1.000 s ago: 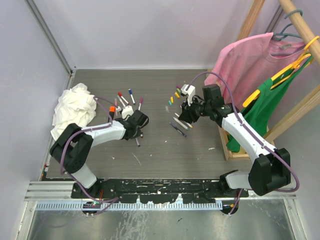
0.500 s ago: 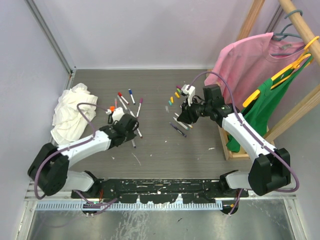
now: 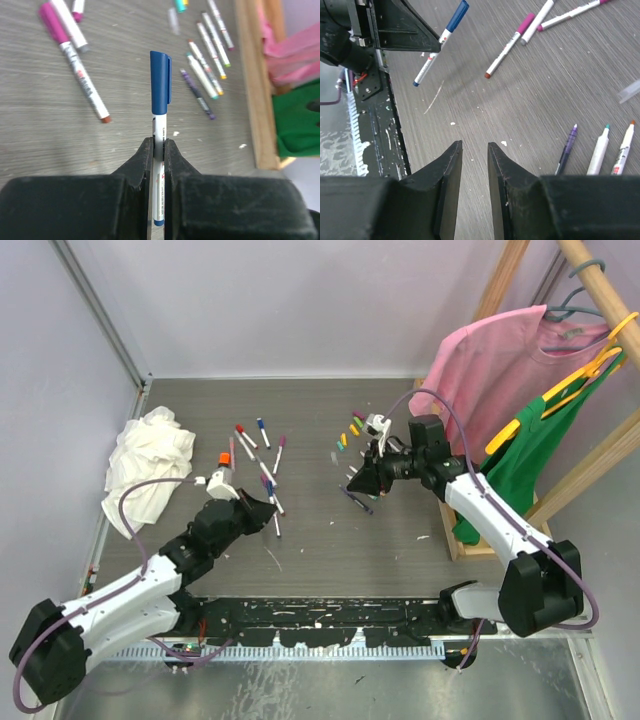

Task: Open the pen caps
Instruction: Pick up the pen from the center of the board.

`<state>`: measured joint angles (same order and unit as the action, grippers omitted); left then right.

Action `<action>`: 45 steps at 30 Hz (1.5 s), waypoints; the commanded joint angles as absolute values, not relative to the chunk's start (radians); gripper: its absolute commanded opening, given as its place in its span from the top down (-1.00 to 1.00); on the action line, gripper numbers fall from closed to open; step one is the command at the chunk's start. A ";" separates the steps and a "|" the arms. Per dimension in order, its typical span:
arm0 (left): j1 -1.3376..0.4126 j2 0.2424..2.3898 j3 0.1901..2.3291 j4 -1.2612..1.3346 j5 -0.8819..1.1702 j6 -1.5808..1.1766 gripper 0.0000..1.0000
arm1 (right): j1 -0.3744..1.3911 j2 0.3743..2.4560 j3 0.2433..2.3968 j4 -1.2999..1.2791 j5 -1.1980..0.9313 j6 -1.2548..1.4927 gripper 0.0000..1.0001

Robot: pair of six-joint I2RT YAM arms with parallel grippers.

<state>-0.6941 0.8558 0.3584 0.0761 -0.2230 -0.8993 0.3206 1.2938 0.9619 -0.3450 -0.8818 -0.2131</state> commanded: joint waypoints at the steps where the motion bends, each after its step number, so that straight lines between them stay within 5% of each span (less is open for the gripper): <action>1: -0.719 0.789 0.317 0.375 -0.134 -0.864 1.00 | 0.312 1.245 0.944 -0.222 -0.997 -0.159 0.34; 30: -0.900 1.087 0.285 1.126 -0.219 -0.809 1.00 | 0.317 1.262 0.813 0.072 -1.132 0.062 0.16; 45: -0.948 1.330 0.418 1.240 -0.285 -0.808 1.00 | 0.377 1.291 0.712 0.345 -1.114 0.270 -0.17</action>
